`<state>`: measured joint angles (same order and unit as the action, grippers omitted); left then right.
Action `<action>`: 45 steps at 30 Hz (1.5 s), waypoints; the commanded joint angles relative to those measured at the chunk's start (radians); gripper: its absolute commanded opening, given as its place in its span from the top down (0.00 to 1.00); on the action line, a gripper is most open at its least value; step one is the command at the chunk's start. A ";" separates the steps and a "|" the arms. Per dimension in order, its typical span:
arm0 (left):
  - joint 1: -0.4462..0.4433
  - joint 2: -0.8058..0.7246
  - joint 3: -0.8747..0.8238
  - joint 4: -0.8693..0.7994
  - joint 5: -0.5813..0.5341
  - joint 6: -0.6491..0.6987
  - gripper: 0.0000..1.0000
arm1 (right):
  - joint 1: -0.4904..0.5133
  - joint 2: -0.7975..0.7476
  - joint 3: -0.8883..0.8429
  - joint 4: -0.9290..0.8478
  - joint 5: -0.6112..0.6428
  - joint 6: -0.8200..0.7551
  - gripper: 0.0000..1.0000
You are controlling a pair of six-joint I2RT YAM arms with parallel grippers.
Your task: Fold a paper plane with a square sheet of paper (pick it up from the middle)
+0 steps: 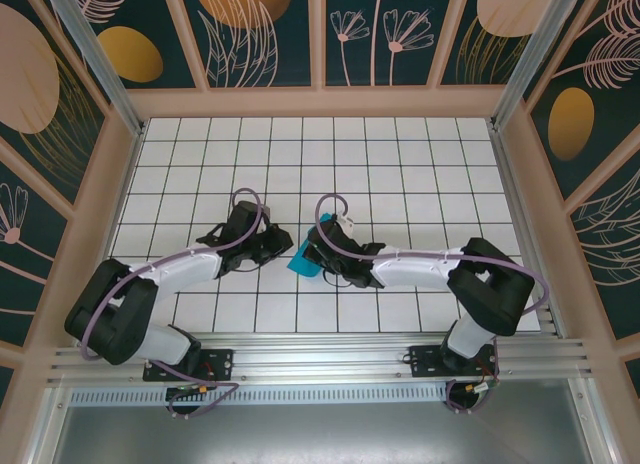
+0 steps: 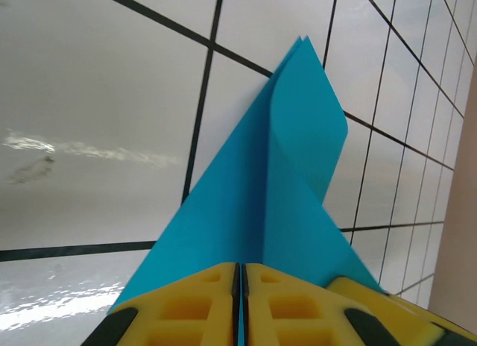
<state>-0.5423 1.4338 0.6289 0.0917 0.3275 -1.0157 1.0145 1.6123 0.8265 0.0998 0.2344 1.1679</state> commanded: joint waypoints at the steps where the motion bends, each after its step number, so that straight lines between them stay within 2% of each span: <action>1: 0.002 0.037 -0.019 0.050 0.094 0.022 0.87 | 0.006 -0.002 -0.030 -0.005 -0.007 0.030 1.00; 12: -0.019 0.140 -0.017 0.081 0.192 0.037 0.88 | 0.004 0.010 -0.047 0.021 -0.021 0.024 1.00; 23: -0.041 0.236 0.007 0.056 0.116 0.057 0.89 | -0.005 0.003 -0.081 0.044 -0.056 0.002 1.00; 31: -0.041 0.273 -0.001 0.046 0.098 0.073 0.89 | -0.082 -0.032 -0.168 0.207 -0.247 -0.134 1.00; 45: -0.041 0.312 0.015 0.026 0.096 0.093 0.89 | -0.224 -0.101 -0.204 0.216 -0.453 -0.406 1.00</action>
<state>-0.5800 1.6966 0.6533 0.1841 0.4900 -0.9470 0.8101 1.5414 0.6399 0.3046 -0.1570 0.8406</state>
